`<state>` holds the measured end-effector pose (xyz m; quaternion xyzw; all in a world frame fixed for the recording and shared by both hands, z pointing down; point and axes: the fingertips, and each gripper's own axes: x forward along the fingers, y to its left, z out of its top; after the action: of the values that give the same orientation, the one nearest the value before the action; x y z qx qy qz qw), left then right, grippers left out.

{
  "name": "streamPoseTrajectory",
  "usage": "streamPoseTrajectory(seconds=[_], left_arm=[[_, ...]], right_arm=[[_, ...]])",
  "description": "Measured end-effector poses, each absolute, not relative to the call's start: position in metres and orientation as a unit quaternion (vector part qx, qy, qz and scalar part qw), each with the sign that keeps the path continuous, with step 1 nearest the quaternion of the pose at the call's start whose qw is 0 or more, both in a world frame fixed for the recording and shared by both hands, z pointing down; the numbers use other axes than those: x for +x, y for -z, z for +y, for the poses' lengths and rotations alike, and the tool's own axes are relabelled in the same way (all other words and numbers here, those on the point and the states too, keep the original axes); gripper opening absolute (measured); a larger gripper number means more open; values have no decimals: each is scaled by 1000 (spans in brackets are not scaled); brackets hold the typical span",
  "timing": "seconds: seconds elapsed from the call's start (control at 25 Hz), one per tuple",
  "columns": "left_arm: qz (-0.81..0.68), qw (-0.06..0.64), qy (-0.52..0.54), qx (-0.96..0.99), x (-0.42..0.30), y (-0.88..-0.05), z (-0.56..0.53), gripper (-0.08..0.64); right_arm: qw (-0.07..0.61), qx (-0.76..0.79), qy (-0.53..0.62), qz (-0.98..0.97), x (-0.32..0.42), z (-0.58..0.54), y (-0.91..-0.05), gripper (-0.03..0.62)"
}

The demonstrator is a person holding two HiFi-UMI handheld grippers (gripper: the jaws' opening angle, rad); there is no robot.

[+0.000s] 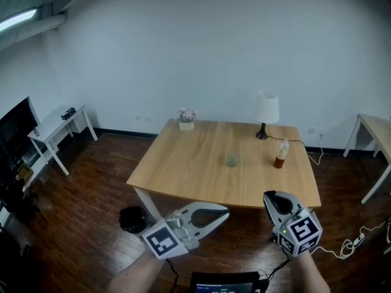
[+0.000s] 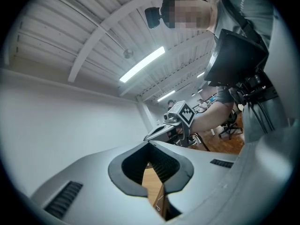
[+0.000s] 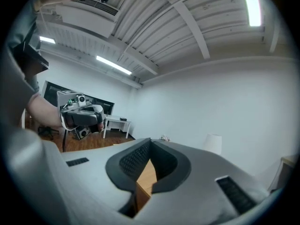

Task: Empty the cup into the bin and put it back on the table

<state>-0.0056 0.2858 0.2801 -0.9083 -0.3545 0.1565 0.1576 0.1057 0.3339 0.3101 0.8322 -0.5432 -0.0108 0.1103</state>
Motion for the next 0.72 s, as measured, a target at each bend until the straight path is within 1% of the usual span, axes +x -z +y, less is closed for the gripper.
streamPoseTrajectory(seconds=[0.4,0.56,0.72], left_arm=[[-357,153,-156,-908,42,-281,271,-6],[-372,159,-151,-902,68,-288,257,-6],[-364,150,-157,-906,100,-286,232,-6]], right_arm=[[96,827,5,-554,151,311,-311,3],[99,829,-1,-551,176,294,-315,3],[92,838,-6,-539,204,274,-317,3]])
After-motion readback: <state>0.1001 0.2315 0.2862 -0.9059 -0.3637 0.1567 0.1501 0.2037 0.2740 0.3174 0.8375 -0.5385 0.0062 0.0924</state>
